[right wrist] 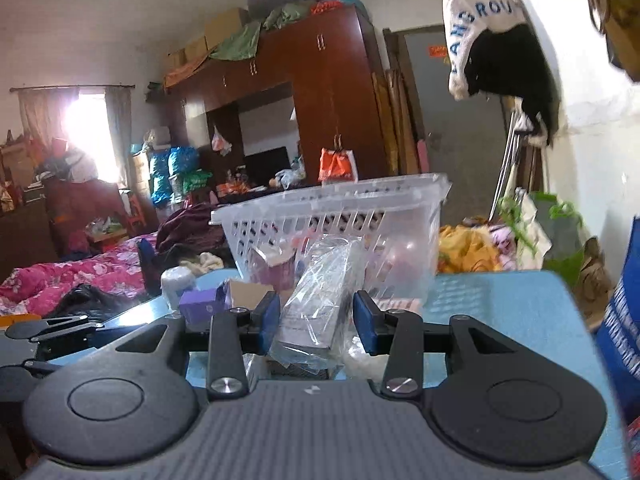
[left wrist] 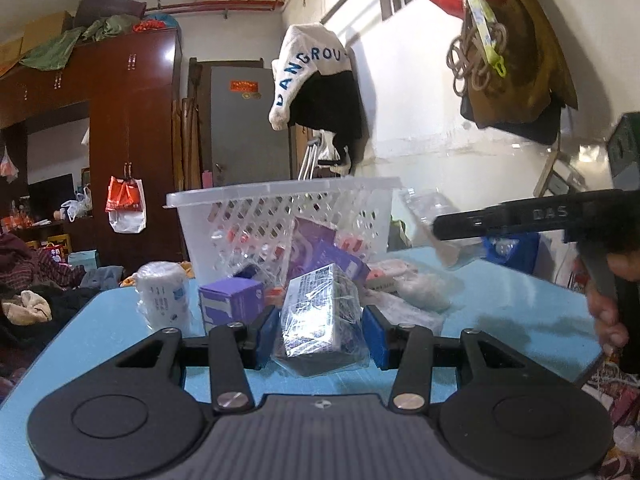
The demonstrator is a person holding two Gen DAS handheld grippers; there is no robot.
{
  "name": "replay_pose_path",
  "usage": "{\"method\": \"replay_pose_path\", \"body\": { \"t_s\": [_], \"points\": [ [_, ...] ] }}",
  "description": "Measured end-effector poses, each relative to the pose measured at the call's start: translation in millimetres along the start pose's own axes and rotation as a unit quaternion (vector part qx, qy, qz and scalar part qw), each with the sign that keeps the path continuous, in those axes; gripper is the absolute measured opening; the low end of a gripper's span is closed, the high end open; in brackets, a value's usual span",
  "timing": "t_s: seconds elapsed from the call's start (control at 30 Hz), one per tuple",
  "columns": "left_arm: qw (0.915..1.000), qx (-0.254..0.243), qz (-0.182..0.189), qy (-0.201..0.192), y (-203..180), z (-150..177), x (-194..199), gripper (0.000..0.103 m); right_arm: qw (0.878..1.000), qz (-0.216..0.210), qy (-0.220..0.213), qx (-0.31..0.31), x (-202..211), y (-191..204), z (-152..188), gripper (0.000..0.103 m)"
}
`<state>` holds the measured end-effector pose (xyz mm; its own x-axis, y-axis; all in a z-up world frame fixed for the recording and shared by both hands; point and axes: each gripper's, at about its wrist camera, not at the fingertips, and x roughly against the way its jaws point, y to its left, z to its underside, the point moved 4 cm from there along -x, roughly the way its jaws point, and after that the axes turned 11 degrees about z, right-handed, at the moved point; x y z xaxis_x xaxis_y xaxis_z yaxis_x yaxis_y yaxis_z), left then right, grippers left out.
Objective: Organize objects
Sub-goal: 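Carry both items over the white basket and open both tools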
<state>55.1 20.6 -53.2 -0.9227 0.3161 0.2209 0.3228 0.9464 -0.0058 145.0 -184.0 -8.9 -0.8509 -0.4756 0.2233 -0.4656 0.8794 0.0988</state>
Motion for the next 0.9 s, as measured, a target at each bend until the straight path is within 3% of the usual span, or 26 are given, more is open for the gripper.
{"method": "replay_pose_path", "body": {
  "t_s": [0.23,0.37,0.57,0.73,0.9],
  "points": [
    [0.9993,0.011,-0.002,-0.034,11.0,-30.0,9.7,0.050,0.999,0.008,-0.034,0.022,16.5,7.6,-23.5,0.044],
    [0.9984,0.020,0.000,-0.054,17.8,-50.9,10.8,0.050,0.999,-0.022,-0.033,0.017,17.4,10.1,-33.1,0.044],
    [0.9973,0.017,-0.011,-0.071,22.1,-65.8,7.8,0.050,0.999,-0.020,-0.041,0.025,16.2,14.3,-40.9,0.044],
    [0.9967,0.030,-0.007,-0.076,30.6,-75.1,-1.8,0.050,0.998,-0.029,-0.045,0.020,7.7,18.7,-54.9,0.044],
    [0.9971,0.030,-0.015,-0.069,45.9,-105.2,-22.1,0.050,0.998,-0.022,-0.047,0.026,-18.0,21.0,-81.6,0.044]
  ]
}}
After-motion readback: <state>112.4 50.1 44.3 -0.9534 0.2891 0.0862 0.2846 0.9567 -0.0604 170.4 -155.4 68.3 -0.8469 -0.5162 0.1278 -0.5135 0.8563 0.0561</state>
